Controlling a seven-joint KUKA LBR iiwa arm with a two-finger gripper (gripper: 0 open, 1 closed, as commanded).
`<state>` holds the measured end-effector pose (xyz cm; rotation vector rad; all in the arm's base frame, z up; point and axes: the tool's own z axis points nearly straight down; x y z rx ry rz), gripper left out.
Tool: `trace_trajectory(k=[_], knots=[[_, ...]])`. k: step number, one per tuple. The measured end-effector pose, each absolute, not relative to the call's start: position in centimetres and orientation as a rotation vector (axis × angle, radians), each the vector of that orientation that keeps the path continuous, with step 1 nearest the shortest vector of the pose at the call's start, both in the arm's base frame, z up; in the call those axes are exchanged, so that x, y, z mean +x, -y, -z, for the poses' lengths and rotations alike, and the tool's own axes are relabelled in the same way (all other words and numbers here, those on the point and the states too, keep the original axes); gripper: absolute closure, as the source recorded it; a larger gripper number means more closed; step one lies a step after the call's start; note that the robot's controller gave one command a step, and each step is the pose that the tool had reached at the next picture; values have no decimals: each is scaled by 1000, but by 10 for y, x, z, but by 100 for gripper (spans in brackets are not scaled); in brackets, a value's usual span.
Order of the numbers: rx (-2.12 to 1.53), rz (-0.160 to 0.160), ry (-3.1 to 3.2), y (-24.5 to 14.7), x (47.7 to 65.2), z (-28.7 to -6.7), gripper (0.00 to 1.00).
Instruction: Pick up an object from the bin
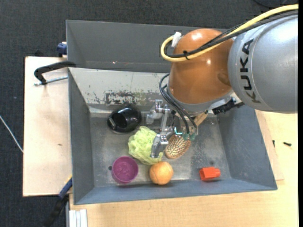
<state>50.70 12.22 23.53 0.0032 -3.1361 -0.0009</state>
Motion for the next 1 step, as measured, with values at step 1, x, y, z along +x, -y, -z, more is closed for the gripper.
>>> trace_trajectory(k=[1], knots=[[1,2,3144,-121,509,-239,0]])
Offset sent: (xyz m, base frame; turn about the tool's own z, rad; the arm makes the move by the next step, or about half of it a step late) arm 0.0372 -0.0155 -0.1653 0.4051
